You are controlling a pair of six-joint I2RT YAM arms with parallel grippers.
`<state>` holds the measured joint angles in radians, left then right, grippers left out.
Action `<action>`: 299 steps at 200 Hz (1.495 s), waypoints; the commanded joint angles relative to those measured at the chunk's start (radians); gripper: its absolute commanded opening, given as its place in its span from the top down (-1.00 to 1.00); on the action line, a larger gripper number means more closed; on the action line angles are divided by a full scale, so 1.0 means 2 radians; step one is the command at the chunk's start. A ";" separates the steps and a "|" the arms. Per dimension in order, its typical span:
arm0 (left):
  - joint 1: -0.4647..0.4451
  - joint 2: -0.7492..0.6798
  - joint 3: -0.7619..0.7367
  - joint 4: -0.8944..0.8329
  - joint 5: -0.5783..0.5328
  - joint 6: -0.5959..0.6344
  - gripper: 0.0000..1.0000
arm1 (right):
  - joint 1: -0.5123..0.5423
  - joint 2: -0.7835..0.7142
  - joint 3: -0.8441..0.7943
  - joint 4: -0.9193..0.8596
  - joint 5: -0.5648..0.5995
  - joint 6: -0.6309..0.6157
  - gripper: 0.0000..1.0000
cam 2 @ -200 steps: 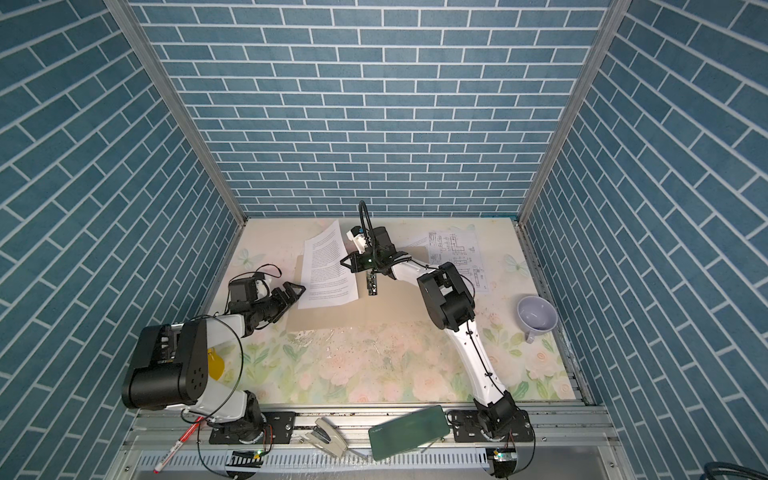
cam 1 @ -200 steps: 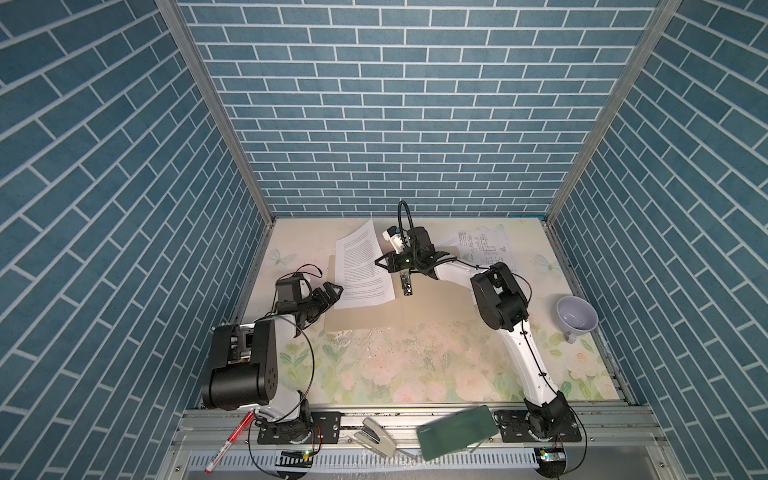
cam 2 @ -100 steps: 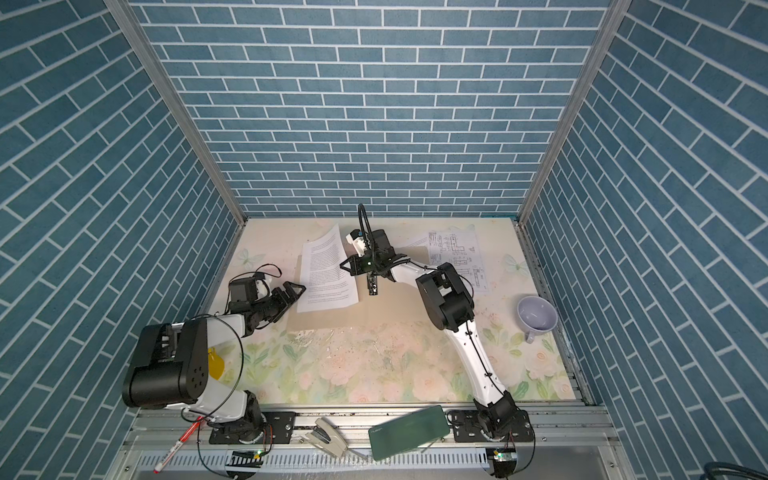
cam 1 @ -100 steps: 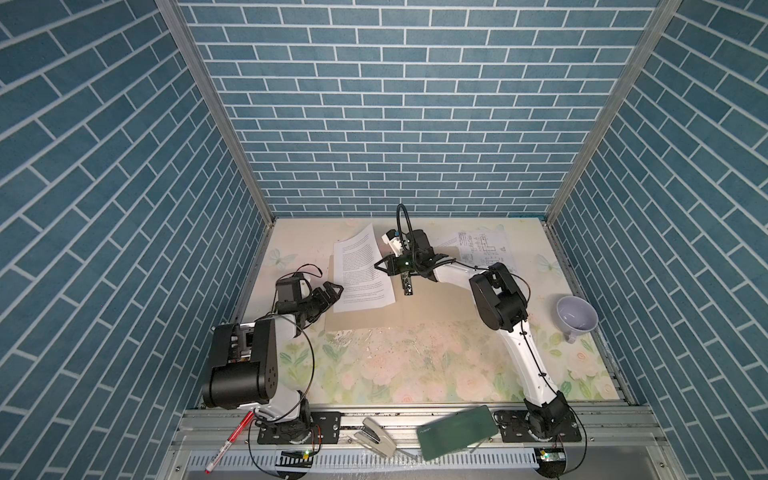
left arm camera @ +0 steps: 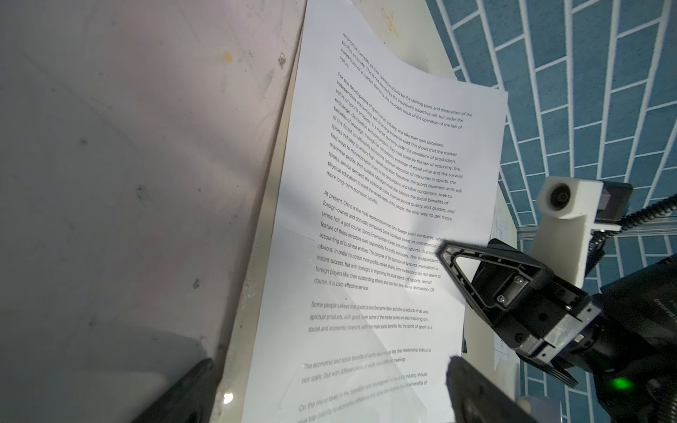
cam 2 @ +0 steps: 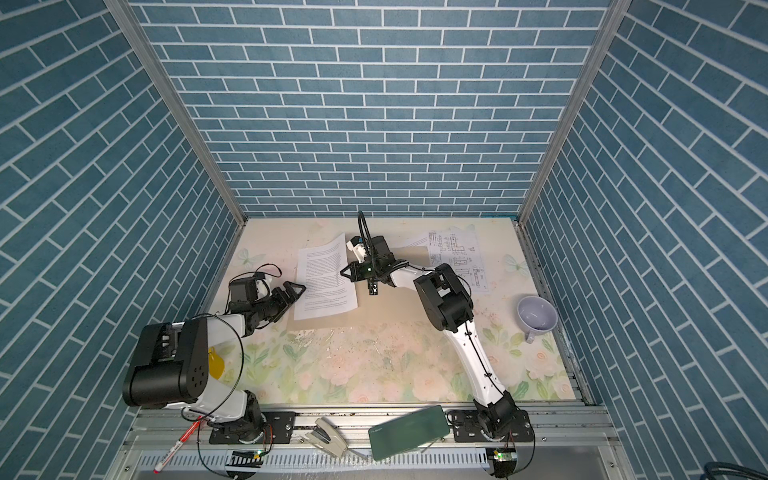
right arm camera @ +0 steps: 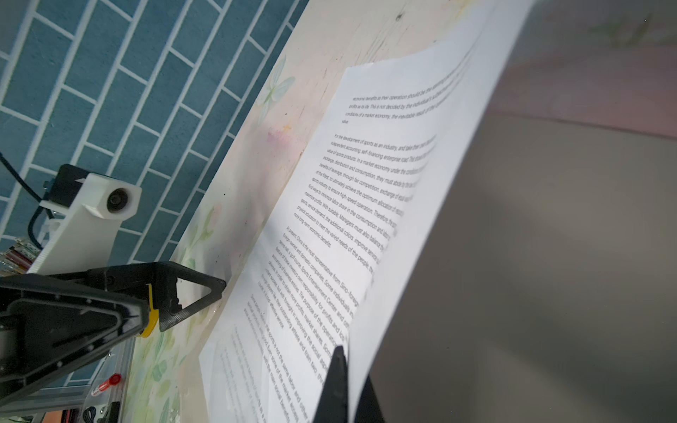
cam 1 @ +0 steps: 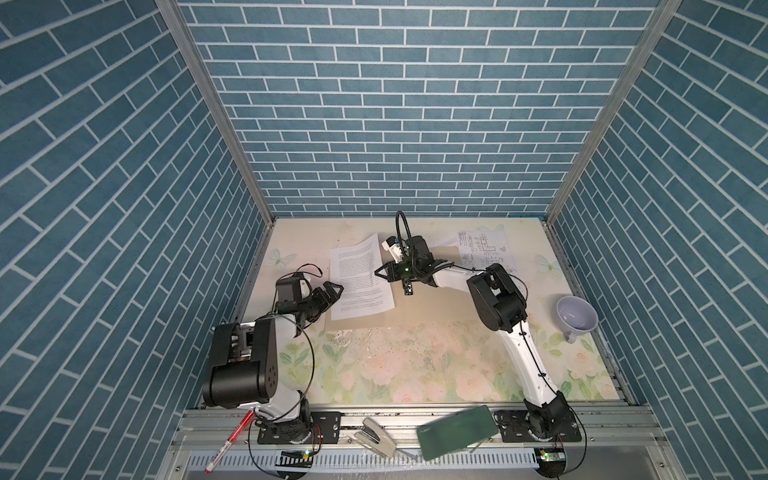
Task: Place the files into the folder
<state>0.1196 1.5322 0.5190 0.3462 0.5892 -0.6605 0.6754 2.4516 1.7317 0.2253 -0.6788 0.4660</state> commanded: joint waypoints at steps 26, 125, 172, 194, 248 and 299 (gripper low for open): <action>0.000 0.020 -0.015 -0.046 -0.005 -0.006 -0.98 | 0.006 -0.035 -0.027 0.012 0.001 0.011 0.96; 0.000 0.019 -0.022 -0.041 -0.005 -0.008 -0.98 | 0.010 -0.053 -0.052 0.001 0.032 0.024 0.94; 0.000 0.019 -0.025 -0.036 -0.004 -0.010 -0.98 | 0.011 -0.063 -0.053 -0.021 0.051 0.035 0.98; 0.000 0.020 -0.026 -0.032 -0.005 -0.013 -0.98 | 0.014 -0.070 -0.067 -0.014 0.059 0.040 0.98; 0.000 0.022 -0.032 -0.022 -0.003 -0.018 -0.98 | 0.019 -0.074 -0.076 -0.010 0.077 0.068 0.98; 0.000 0.025 -0.038 -0.014 -0.002 -0.021 -0.98 | 0.023 -0.081 -0.083 -0.014 0.083 0.077 0.97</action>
<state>0.1196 1.5375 0.4839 0.4290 0.5934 -0.6861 0.7109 2.3455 1.5898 0.1993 -0.5301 0.5926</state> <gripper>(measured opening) 0.989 0.043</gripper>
